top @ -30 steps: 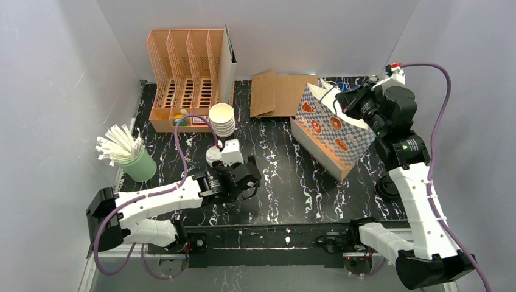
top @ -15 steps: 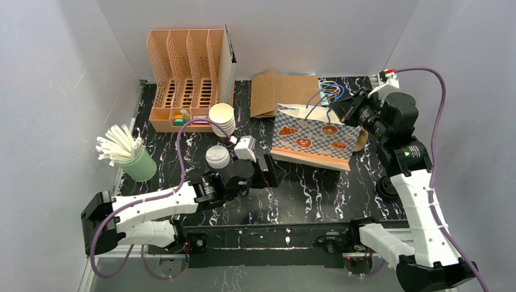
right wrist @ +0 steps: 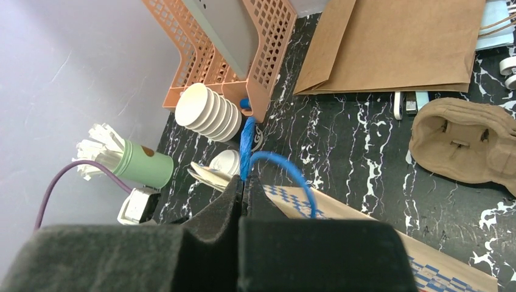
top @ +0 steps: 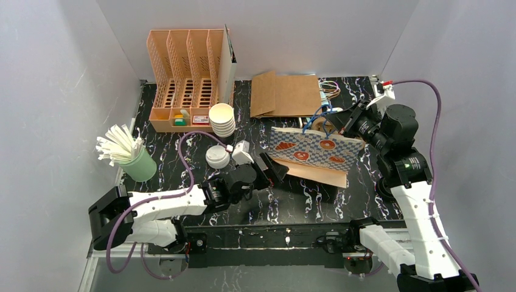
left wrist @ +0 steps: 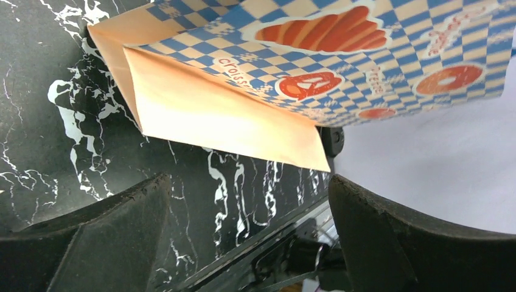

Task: Pack the takeout coffee

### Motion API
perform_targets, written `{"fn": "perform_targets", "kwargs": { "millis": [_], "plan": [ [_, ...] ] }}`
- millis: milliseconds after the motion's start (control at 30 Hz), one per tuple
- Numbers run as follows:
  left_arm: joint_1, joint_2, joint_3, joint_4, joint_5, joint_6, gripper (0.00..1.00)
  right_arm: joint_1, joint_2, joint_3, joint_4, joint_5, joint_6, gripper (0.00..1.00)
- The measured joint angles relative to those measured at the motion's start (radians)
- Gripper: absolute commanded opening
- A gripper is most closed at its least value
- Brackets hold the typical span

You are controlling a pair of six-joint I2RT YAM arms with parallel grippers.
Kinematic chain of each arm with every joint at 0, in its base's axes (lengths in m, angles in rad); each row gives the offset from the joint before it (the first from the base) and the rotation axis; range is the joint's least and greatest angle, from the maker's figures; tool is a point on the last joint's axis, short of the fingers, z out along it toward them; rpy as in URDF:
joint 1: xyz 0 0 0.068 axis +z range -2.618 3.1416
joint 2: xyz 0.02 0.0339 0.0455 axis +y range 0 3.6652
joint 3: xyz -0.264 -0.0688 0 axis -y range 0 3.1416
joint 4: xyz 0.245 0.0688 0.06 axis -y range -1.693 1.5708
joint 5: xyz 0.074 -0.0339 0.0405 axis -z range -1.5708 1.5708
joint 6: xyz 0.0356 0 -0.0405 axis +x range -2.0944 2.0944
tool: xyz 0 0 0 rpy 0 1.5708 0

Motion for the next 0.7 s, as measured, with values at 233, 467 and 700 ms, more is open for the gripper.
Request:
{"fn": "perform_targets", "kwargs": {
  "millis": [233,467,700],
  "plan": [
    [0.000,0.070,-0.028,0.066,-0.066,-0.126,0.93,0.000,-0.012,-0.010,-0.013,-0.013,0.003,0.01],
    [0.029,0.171,-0.045,0.135,-0.053,-0.169,0.97,0.000,-0.016,-0.010,-0.020,-0.046,0.005,0.01],
    [0.170,0.301,-0.066,0.235,0.083,-0.190,0.94,0.000,-0.032,-0.010,-0.021,-0.062,0.015,0.01]
  ]
}}
